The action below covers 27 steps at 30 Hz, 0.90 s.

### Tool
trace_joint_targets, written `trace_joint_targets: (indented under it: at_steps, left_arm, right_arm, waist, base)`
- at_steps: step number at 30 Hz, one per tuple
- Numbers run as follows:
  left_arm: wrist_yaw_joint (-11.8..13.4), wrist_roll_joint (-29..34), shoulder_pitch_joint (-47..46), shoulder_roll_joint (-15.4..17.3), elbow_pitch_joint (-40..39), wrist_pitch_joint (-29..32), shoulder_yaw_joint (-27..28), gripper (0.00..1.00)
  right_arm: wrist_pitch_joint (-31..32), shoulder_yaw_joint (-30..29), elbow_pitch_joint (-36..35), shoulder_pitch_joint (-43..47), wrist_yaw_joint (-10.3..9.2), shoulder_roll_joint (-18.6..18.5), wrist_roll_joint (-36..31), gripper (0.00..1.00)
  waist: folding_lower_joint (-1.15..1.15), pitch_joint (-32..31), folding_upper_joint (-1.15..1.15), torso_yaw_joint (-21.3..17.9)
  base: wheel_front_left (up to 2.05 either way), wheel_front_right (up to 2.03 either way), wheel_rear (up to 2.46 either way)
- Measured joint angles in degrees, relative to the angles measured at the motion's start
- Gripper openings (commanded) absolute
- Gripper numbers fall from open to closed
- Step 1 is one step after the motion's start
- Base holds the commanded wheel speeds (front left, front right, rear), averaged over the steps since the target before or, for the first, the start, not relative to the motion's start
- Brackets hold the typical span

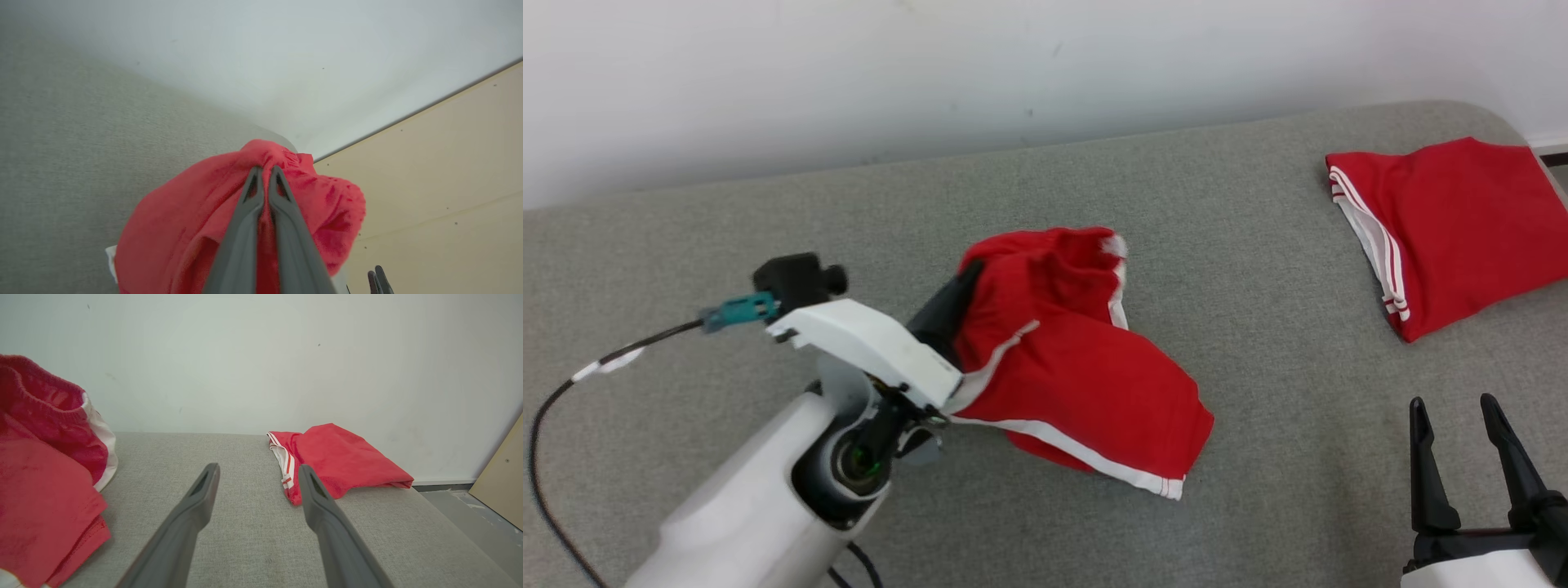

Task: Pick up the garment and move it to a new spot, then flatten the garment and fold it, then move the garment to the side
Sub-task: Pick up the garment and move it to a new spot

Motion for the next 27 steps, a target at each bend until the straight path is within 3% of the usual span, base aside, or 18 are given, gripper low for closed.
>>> trace_joint_targets:
  at_steps: [9, 10, 11, 12, 15, 20, 27]
  left_arm:
    - [-2.1, -3.0, 1.6, -3.5, 21.7, -6.3, 4.9, 0.0]
    - [-2.4, -2.9, 1.6, -3.8, 23.4, -6.8, 5.0, 0.11]
    - [-2.8, -2.2, 1.6, -4.0, 24.9, -7.3, 4.6, 0.42]
    - [-3.4, -0.6, 1.5, -4.1, 26.1, -7.8, 3.8, 1.0]
    - [-5.0, 4.3, 1.2, -4.4, 29.0, -9.2, 1.3, 1.0]
    - [-5.2, 14.2, 0.6, -4.2, 31.2, -10.4, -1.0, 1.0]
    - [-2.9, 27.5, 4.7, -3.4, 24.5, -10.6, 4.3, 1.0]
  right_arm:
    - [0.0, -0.5, 0.5, -0.7, 0.0, 0.0, -1.0, 1.0]
    - [0.0, -0.5, 0.5, -0.7, -0.01, 0.0, -1.1, 1.0]
    - [0.0, -0.5, 0.5, -0.7, 0.0, 0.0, -1.2, 1.0]
    - [0.0, -0.5, 0.6, -0.7, 0.0, 0.0, -1.5, 1.0]
    - [0.0, -0.5, 0.9, -0.6, 0.0, 0.0, -1.9, 1.0]
    - [0.0, -0.7, 1.3, 0.1, 0.0, 0.0, -3.0, 1.0]
    - [0.0, -1.8, 1.4, 2.4, 0.0, 0.0, -3.1, 1.0]
  waist:
    - [0.0, 2.1, 0.0, -0.1]
    - [0.0, 2.1, 0.0, 0.1]
    - [0.0, 2.0, 0.0, 0.3]
    - [0.0, 1.9, 0.0, 0.5]
    - [0.0, 1.1, 0.0, 1.1]
    - [0.0, -1.2, -0.01, 2.0]
    - [0.0, -5.1, 0.0, 3.8]
  base:
    - [0.0, 0.0, 0.0]
    - [0.0, 0.0, 0.0]
    - [0.0, 0.0, 0.0]
    - [0.0, 0.0, 0.0]
    - [0.0, 0.0, 0.0]
    - [0.0, 0.0, 0.0]
    - [0.0, 0.0, 0.0]
